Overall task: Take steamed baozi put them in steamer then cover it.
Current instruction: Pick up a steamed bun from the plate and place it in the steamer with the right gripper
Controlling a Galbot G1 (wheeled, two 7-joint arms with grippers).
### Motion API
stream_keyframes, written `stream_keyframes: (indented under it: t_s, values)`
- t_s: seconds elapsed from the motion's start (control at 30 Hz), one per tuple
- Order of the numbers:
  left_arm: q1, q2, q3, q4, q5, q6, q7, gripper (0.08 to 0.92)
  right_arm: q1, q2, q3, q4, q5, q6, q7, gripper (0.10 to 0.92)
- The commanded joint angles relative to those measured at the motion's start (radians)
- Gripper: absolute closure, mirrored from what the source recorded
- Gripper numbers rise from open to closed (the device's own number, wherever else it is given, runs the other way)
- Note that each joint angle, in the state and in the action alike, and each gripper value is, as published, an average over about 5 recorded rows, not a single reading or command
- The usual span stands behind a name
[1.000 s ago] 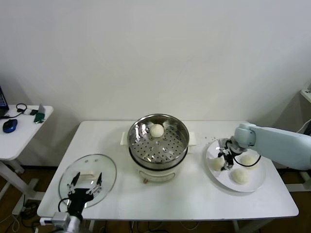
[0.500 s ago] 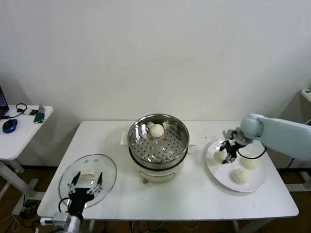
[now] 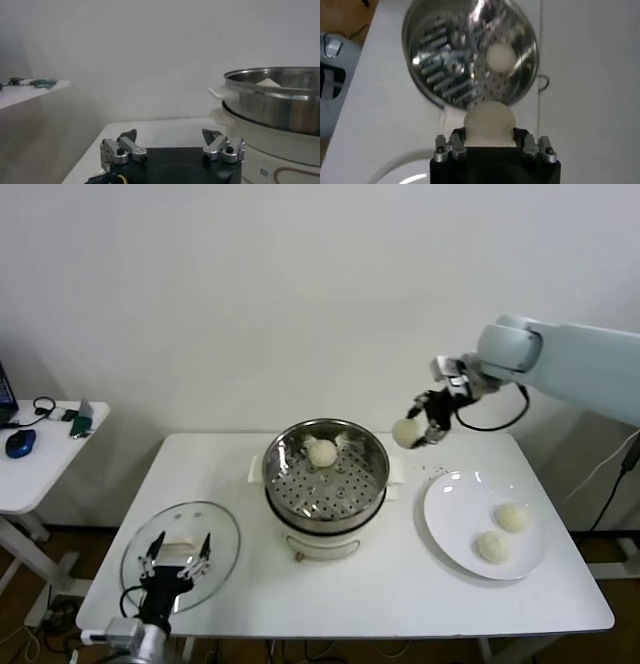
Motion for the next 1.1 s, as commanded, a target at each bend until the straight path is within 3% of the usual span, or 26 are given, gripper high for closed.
stream_keyframes:
  t_s: [0.03, 0.47, 0.87, 1.1]
  values:
    - [-0.003, -0.002, 0.000, -0.003, -0.001, 0.002, -0.001, 0.177, -0.025, 0.290, 0.060, 0.036, 0.091, -0.055, 0.069, 0.389]
    - [-0.012, -0.001, -0.015, -0.016, -0.001, 0.011, -0.001, 0.177, -0.276, 0.499, 0.008, -0.213, -0.081, -0.046, 0.100, 0.389]
    - [-0.006, 0.014, -0.023, -0.024, -0.014, 0.011, -0.003, 0.177, -0.376, 0.553, 0.031, -0.364, -0.147, -0.038, 0.118, 0.389]
    - [0.001, 0.021, -0.026, -0.027, -0.019, 0.008, -0.006, 0.177, -0.358, 0.545, 0.043, -0.360, -0.138, -0.030, 0.100, 0.382]
